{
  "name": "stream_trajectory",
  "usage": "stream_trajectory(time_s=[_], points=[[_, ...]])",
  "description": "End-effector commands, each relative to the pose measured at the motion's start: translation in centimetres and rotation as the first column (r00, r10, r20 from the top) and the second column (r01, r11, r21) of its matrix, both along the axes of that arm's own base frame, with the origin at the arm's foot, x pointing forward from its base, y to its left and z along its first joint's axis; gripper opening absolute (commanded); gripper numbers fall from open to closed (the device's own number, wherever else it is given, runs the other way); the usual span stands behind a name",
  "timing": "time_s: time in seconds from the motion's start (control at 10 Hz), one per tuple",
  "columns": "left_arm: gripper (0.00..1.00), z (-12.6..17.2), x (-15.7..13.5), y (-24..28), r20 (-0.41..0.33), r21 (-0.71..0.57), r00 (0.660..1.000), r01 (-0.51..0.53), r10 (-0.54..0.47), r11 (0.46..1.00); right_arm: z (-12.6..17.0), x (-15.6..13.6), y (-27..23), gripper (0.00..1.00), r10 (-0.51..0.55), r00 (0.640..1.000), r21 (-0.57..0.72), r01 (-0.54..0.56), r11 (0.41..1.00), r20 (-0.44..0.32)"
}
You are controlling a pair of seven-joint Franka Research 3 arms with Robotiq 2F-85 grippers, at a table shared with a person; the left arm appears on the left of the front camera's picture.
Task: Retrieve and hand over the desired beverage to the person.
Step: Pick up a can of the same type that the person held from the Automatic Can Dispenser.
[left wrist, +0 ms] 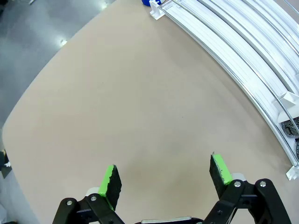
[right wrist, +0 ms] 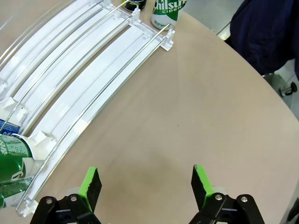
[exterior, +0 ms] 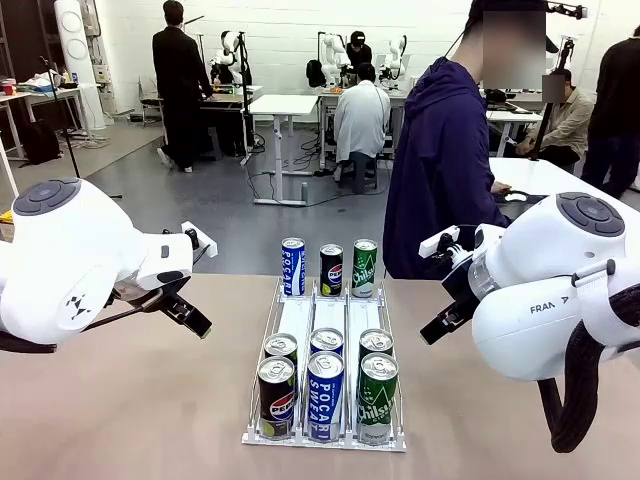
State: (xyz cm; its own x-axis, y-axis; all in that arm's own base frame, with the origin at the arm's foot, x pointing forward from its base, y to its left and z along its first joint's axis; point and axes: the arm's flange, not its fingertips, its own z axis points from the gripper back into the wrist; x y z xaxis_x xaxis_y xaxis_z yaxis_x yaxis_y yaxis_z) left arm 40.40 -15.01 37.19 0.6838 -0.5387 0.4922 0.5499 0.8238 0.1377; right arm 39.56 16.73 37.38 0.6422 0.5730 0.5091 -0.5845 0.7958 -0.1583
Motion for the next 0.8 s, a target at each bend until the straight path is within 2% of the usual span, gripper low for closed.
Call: stream_trajectory(time_s=[0.0, 0.3, 0.5, 0.7], points=[[1.00, 0.0, 0.0, 0.0, 0.000, 0.000, 1.000, 0.000, 0.000, 1.000, 0.0, 0.0, 0.0, 1.00, 0.001, 1.000, -0.001, -0.001, 1.000, 0.000], [1.00, 0.0, 0.0, 0.0, 0.000, 0.000, 1.000, 0.000, 0.000, 1.000, 0.0, 0.0, 0.0, 1.00, 0.000, 1.000, 0.000, 0.000, 1.000, 0.000], [1.00, 7.7, -3.3, 1.1, 0.080, -0.004, 0.997, 0.021, -0.020, 1.000, 7.6, -4.5, -0.5, 1.00, -0.032, 0.991, -0.025, 0.035, 0.999, 0.133], [1.00, 14.1, -4.4, 2.1, 0.127, -0.008, 0.991, 0.031, -0.030, 0.999, 14.2, -6.5, -1.5, 1.00, -0.063, 0.984, -0.016, 0.067, 0.998, 0.169]])
